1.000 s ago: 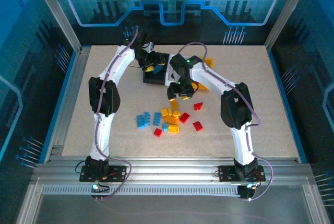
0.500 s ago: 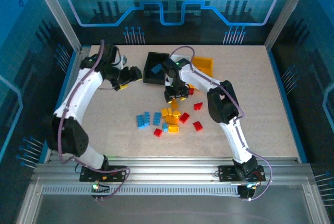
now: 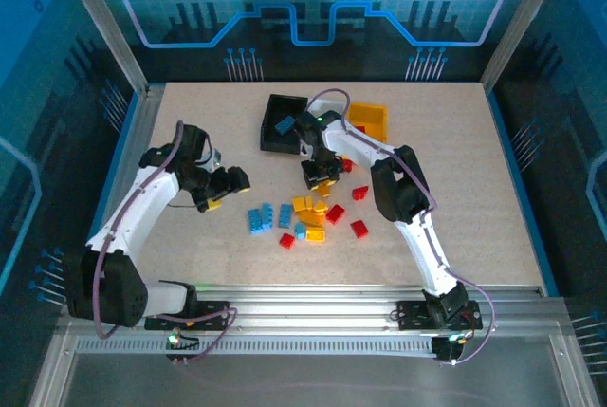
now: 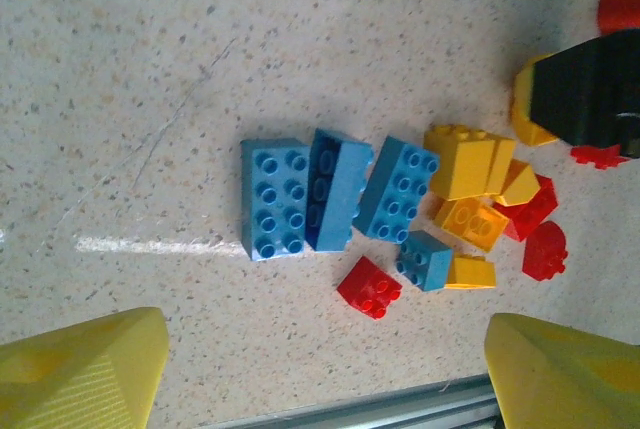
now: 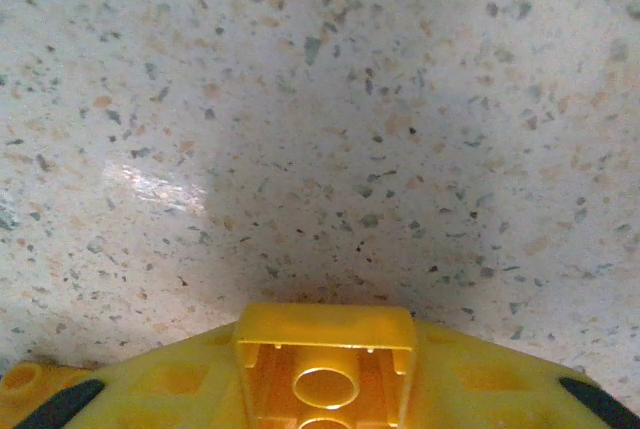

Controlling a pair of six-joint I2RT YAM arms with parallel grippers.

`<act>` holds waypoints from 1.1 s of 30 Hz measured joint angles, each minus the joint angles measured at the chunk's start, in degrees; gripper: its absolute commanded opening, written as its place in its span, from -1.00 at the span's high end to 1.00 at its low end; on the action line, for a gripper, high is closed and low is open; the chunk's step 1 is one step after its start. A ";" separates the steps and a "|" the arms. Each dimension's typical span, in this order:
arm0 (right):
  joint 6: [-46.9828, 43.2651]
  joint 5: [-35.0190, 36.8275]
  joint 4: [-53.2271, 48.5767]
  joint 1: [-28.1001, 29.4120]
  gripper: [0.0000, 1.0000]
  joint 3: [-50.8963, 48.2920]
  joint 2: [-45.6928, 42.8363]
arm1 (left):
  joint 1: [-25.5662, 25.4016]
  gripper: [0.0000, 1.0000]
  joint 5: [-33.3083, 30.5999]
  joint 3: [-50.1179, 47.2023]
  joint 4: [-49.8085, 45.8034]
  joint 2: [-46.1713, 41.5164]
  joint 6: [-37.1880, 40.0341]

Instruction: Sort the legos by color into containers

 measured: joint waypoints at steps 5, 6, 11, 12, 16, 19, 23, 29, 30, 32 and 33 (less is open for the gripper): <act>0.02 0.31 -0.33 -0.22 0.36 2.86 -0.02 | 0.02 -0.71 0.24 -3.02 1.64 -0.07 -1.03; 0.02 0.24 -0.61 -0.33 0.36 3.74 -0.04 | 0.02 -0.71 0.35 -3.41 2.05 -0.07 -1.05; 1.03 -0.83 -1.84 -2.34 0.36 11.39 -0.13 | 0.02 -0.72 1.77 -5.70 3.82 -0.07 -1.99; 1.44 -1.20 -1.99 -3.04 0.36 13.22 -0.13 | 0.02 -0.72 1.95 -6.21 4.22 -0.07 -2.21; 4.00 -3.17 -1.70 -7.32 0.36 20.52 -0.13 | 0.02 -0.73 2.84 -8.13 5.22 -0.07 -2.64; 6.58 -4.39 -0.90 -10.88 0.36 24.11 -0.09 | 0.00 -0.74 3.61 -9.25 5.95 -0.02 -3.17; 10.25 -6.01 2.16 -14.29 0.36 25.31 0.79 | -0.37 -0.90 4.35 -10.73 6.75 0.11 -4.02; 13.84 -8.63 4.72 -15.50 0.26 28.52 7.30 | -0.96 -0.98 4.79 -11.21 7.32 0.61 -4.76; 14.03 -8.96 4.79 -15.50 0.22 28.85 8.20 | -1.07 -0.98 4.79 -11.21 7.43 0.66 -5.01; 14.60 -9.97 5.16 -15.50 0.11 29.38 9.49 | -1.57 -0.98 4.79 -11.21 7.69 0.83 -5.33; 14.73 -10.29 5.27 -15.50 0.07 29.77 9.51 | -1.79 -0.98 4.76 -11.21 7.78 0.85 -5.46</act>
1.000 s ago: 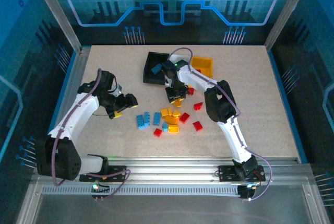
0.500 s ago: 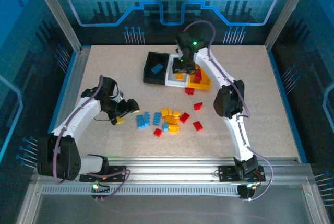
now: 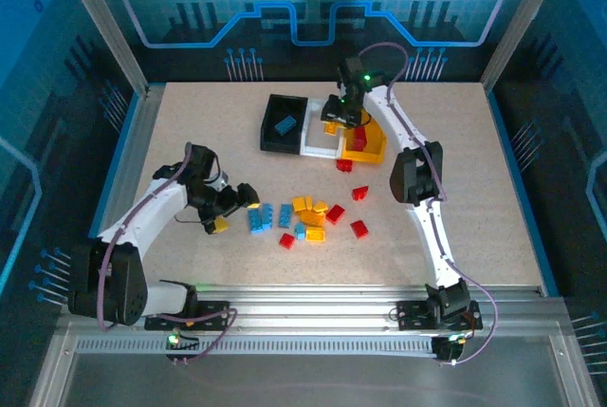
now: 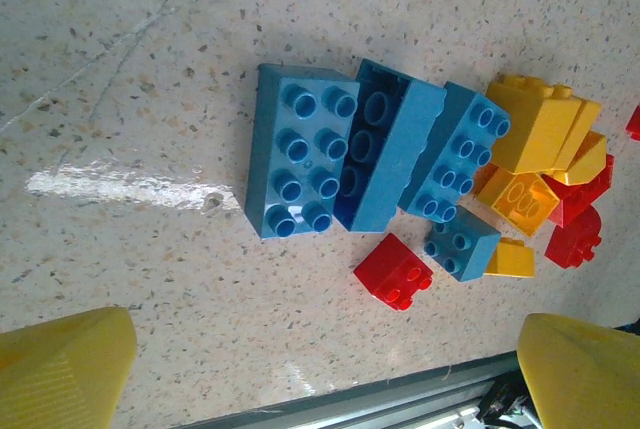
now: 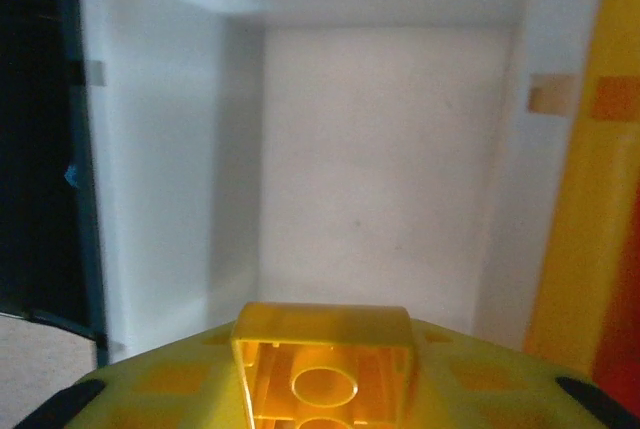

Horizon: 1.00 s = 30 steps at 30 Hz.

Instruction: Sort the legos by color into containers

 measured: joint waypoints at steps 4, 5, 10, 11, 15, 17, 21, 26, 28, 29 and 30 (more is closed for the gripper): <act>0.57 -0.85 0.52 0.00 -0.04 0.79 0.00 | -1.03 -0.98 -0.04 0.00 0.57 0.42 -0.15; 0.59 -1.01 0.50 0.00 -0.07 0.79 0.00 | -1.38 -0.98 -0.07 0.00 0.76 0.70 -0.17; -0.04 -1.01 0.42 0.00 -0.12 -0.15 -0.63 | -3.28 -0.87 -0.87 0.00 0.94 2.80 -0.13; -0.39 -0.98 0.26 0.02 -0.13 -1.27 -1.46 | -3.76 -0.80 -1.25 0.00 0.98 3.41 -0.11; -2.45 -0.94 -0.79 0.55 -0.15 -8.76 -7.37 | -5.51 -0.68 -3.63 0.42 0.72 6.05 0.04; -4.00 -0.50 -1.16 1.53 -0.16 -14.45 -12.33 | -5.97 -0.64 -4.37 0.92 0.87 7.54 0.02; -6.49 0.85 -1.42 4.81 -0.16 -26.40 -22.80 | -6.88 -0.48 -6.34 2.91 0.57 9.84 0.20; -6.97 0.96 0.52 8.24 -0.15 -42.97 -34.60 | -10.49 -0.21 -9.92 11.21 -1.25 13.64 2.25; -6.69 0.94 1.25 8.20 -0.15 -48.39 -37.46 | -11.63 -0.19 -11.08 14.53 -1.68 15.56 3.28; -6.51 0.96 1.53 8.07 -0.15 -50.45 -38.32 | -12.07 -0.19 -11.61 15.78 -1.97 16.57 3.56; -6.32 0.94 1.99 7.89 -0.15 -52.63 -39.15 | -12.55 -0.19 -12.26 17.05 -2.34 17.81 4.04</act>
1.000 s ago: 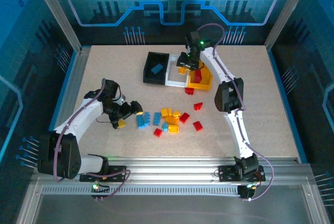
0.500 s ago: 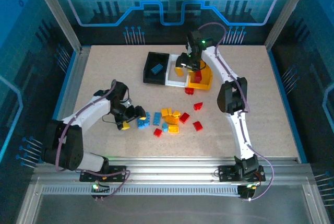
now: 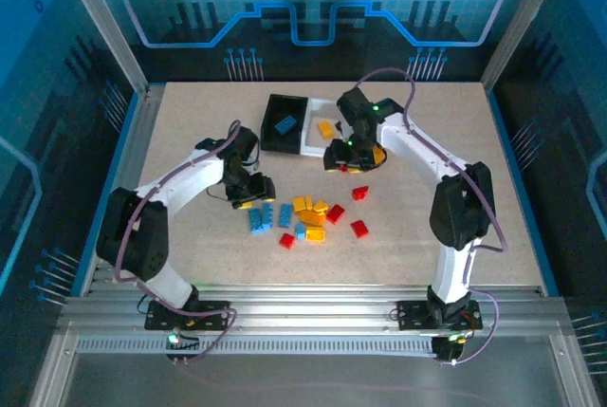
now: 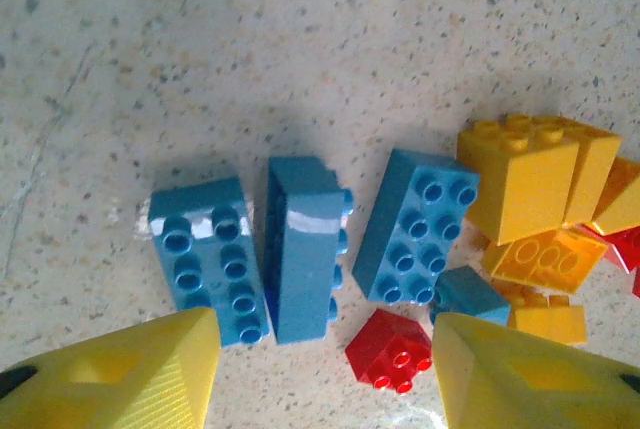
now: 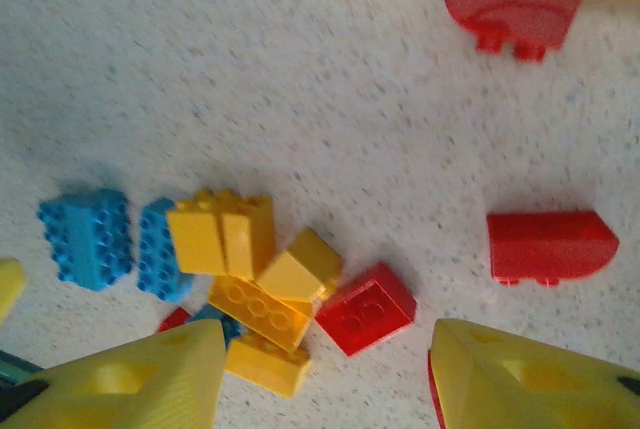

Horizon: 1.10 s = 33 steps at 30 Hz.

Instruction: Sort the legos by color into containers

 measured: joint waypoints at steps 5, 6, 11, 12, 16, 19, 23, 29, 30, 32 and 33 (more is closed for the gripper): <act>0.24 0.13 1.05 -0.11 -0.15 -5.92 -2.93 | -1.49 -0.15 -1.97 2.73 -1.92 4.87 1.07; 0.22 0.22 1.25 -0.13 -0.14 -6.78 -3.67 | -1.86 -0.10 -2.47 3.17 -2.43 5.68 1.20; 0.46 0.24 2.27 -0.70 -0.15 -10.23 -7.26 | -3.45 -0.04 -3.65 5.66 -3.58 9.09 2.16; 0.66 0.24 2.56 -0.76 -0.15 -10.80 -7.74 | -3.80 -0.04 -3.98 6.34 -3.65 9.84 2.21; 0.72 0.22 3.30 -0.76 -0.15 -12.28 -8.33 | -4.98 -0.02 -4.96 8.28 -4.02 12.37 2.58; 0.87 0.20 3.48 -0.81 -0.15 -12.76 -8.35 | -5.49 0.00 -5.88 8.87 -4.37 14.01 2.86; 0.85 0.22 3.67 -1.14 -0.15 -12.94 -8.59 | -5.64 0.02 -6.73 9.01 -4.52 15.93 3.65; 1.07 0.22 4.00 -1.25 -0.15 -14.86 -9.88 | -5.64 0.30 -7.43 9.42 -4.83 16.74 3.87; 1.09 0.20 4.02 -1.25 -0.15 -15.10 -9.97 | -5.64 0.34 -7.50 9.53 -4.85 17.07 3.96; 1.11 0.22 4.04 -1.25 -0.15 -15.41 -10.05 | -5.64 0.36 -7.58 9.70 -4.90 17.75 4.09; 1.11 0.22 4.04 -1.25 -0.15 -15.43 -10.05 | -5.64 0.41 -7.58 9.99 -5.07 18.01 4.09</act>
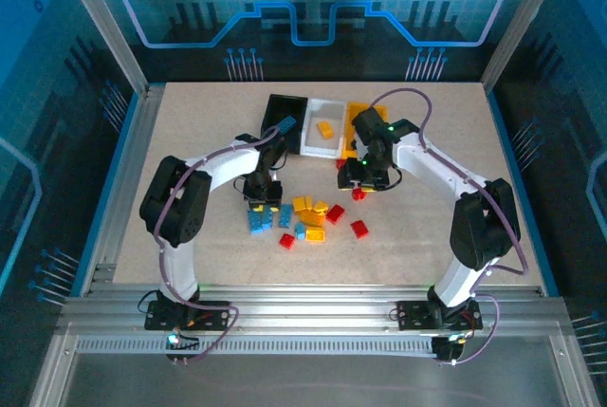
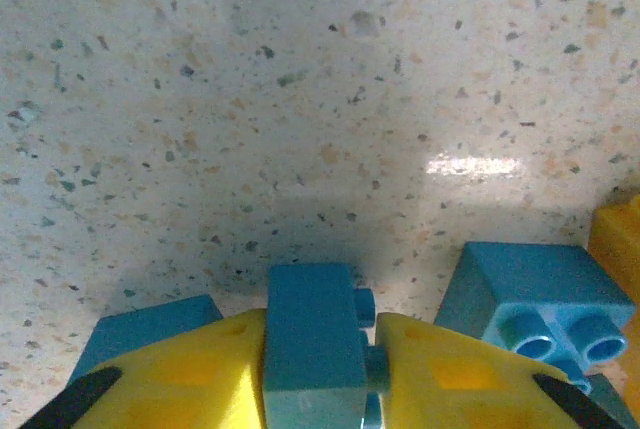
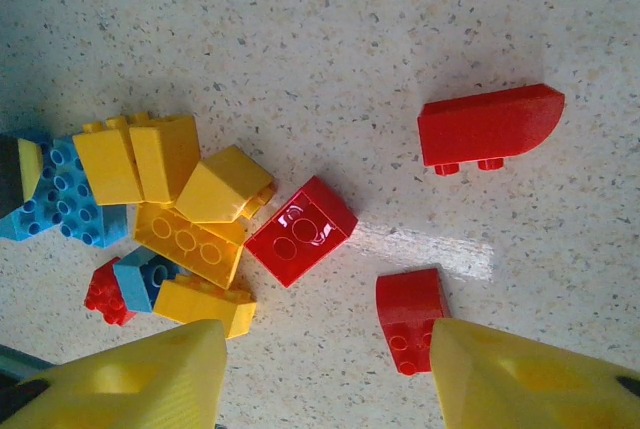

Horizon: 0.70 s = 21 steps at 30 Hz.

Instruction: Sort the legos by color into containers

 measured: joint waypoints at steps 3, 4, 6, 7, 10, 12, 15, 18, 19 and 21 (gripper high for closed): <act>0.02 0.00 0.13 0.00 -0.15 0.02 -0.02 | 0.00 0.49 0.00 0.46 -0.26 0.20 0.00; 0.02 0.02 0.11 0.00 -0.15 0.02 -0.02 | 0.00 0.51 0.00 0.59 -0.31 0.20 0.04; 0.15 0.02 0.11 0.00 -0.15 0.02 -0.04 | 0.00 0.54 0.00 1.16 -0.50 0.57 0.13; 0.20 0.04 0.09 0.00 -0.15 0.04 -0.07 | 0.02 0.55 0.00 1.57 -0.76 0.83 0.26; 0.22 0.28 -0.15 -0.04 -0.15 0.44 -0.22 | 0.39 0.56 0.24 3.13 -1.25 1.01 0.46; 0.22 0.50 -0.35 -0.15 -0.15 0.70 -0.35 | 1.29 0.56 1.03 5.33 -1.95 1.01 0.44; 0.22 0.92 -0.61 -0.57 -0.15 1.01 -0.66 | 4.33 0.55 3.52 10.16 -2.40 0.98 0.33; 0.42 0.92 -0.76 -1.03 -0.15 1.01 -0.98 | 8.94 0.54 6.16 17.11 -2.34 0.98 -0.52; 0.46 0.90 -0.76 -1.27 -0.15 1.01 -1.07 | 10.62 0.54 6.84 20.20 -2.32 1.16 -0.79; 0.63 0.90 -0.76 -1.44 -0.15 1.01 -1.09 | 13.20 0.54 7.91 26.38 -2.10 2.10 -1.62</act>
